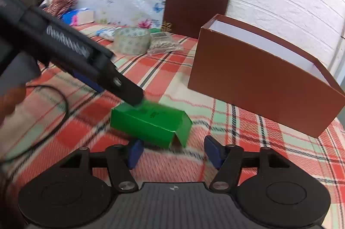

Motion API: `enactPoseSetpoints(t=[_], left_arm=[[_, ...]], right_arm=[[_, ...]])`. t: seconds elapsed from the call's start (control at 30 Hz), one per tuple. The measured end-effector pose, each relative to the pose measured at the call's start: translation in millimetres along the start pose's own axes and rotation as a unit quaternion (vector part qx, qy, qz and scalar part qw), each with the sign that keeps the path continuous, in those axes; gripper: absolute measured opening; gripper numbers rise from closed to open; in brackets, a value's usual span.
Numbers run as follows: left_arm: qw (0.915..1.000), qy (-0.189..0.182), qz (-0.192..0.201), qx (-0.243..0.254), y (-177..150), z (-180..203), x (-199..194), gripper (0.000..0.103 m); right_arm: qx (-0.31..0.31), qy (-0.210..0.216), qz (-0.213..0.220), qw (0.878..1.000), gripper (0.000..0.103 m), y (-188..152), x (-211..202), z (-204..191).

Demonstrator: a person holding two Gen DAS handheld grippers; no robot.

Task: Organize objects
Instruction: 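Grasp the green box with the left tool, then lower the green box into the brown box and open the left tool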

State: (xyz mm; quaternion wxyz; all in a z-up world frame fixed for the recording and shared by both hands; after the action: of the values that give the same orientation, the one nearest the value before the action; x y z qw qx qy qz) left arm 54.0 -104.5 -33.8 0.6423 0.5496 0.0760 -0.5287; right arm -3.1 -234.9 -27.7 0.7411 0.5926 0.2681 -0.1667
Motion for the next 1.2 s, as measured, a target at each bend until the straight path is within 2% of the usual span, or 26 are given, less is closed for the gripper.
enactPoseSetpoints(t=[0.13, 0.2, 0.23, 0.3, 0.33, 0.37, 0.43, 0.57, 0.7, 0.83, 0.87, 0.9, 0.93, 0.97, 1.0, 1.07, 1.2], left_arm=[[0.9993, -0.030, -0.020, -0.007, -2.1, 7.1, -1.3, 0.089], [0.9987, -0.042, -0.028, 0.003, -1.2, 18.6, 2.9, 0.084], [0.9984, -0.042, -0.037, 0.011, -1.5, 24.6, 7.9, 0.083], [0.9970, -0.030, -0.066, 0.028, -6.4, 31.2, 22.8, 0.072], [0.9971, -0.025, -0.061, 0.038, -7.5, 33.2, 25.7, 0.071], [0.9971, -0.024, -0.058, 0.042, -6.7, 34.9, 26.4, 0.068], [0.9969, -0.033, -0.060, 0.039, -2.2, 38.1, 25.6, 0.063], [0.9968, -0.021, -0.013, 0.076, 26.4, 53.7, 4.4, 0.062], [0.9932, -0.028, 0.043, 0.104, 69.6, 75.5, -13.1, 0.062], [0.9869, -0.027, 0.082, 0.136, 113.5, 99.4, -6.3, 0.063], [0.9848, -0.025, 0.090, 0.147, 123.7, 105.1, 0.4, 0.067], [0.9830, -0.018, 0.097, 0.155, 133.5, 108.8, 9.8, 0.075], [0.9812, -0.003, 0.103, 0.163, 142.4, 112.5, 22.7, 0.078], [0.9794, 0.021, 0.108, 0.169, 151.0, 113.9, 35.3, 0.078], [0.9778, 0.045, 0.108, 0.174, 156.0, 112.1, 46.7, 0.078], [0.9762, 0.081, 0.106, 0.171, 158.7, 104.7, 58.1, 0.078], [0.9784, 0.057, 0.131, 0.150, 140.9, 84.5, 34.4, 0.078]], right_arm=[[-0.003, 0.030, -0.004, 1.000, 0.067, 2.0, -4.4, -3.8], [-0.003, 0.042, -0.006, 0.999, 0.068, 6.5, 3.5, -6.5], [0.000, 0.045, -0.010, 0.999, 0.068, 8.1, 8.7, -8.4], [0.013, 0.057, -0.016, 0.998, 0.068, 9.3, 17.6, -13.6], [0.024, 0.060, -0.016, 0.998, 0.069, 9.8, 21.3, -15.2], [0.034, 0.058, -0.011, 0.998, 0.068, 11.0, 23.1, -16.8], [0.045, 0.048, 0.000, 0.998, 0.057, 16.8, 22.4, -17.0], [0.037, 0.012, 0.067, 0.997, 0.057, 44.6, 5.9, -13.9], [0.023, -0.040, 0.134, 0.990, 0.057, 77.9, -6.0, 5.0], [0.015, -0.095, 0.172, 0.980, 0.060, 105.2, 3.1, 33.2], [0.014, -0.111, 0.187, 0.976, 0.061, 110.3, 9.3, 42.0], [0.012, -0.132, 0.198, 0.971, 0.068, 113.6, 19.0, 51.5], [0.011, -0.164, 0.192, 0.968, 0.082, 114.7, 32.0, 61.3], [0.013, -0.197, 0.172, 0.965, 0.083, 113.9, 44.9, 69.9], [0.025, -0.217, 0.160, 0.963, 0.075, 112.0, 51.2, 75.7], [0.065, -0.202, 0.179, 0.961, 0.075, 106.0, 42.7, 77.2], [0.088, -0.181, 0.214, 0.956, 0.079, 80.5, 21.7, 54.7]])
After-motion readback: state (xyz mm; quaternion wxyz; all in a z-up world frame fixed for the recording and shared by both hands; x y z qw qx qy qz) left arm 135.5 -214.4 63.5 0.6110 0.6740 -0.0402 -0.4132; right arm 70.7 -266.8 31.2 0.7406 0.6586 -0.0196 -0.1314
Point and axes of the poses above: each gripper's, at about its wrist camera, not at the fingertips, and x roughly the way its jaws point, z to its right, y to its top, the point moved 7 cm from there along x, roughly the way its jaws point, and after that the axes turned 1 degree about y, right-handed, at the moved point
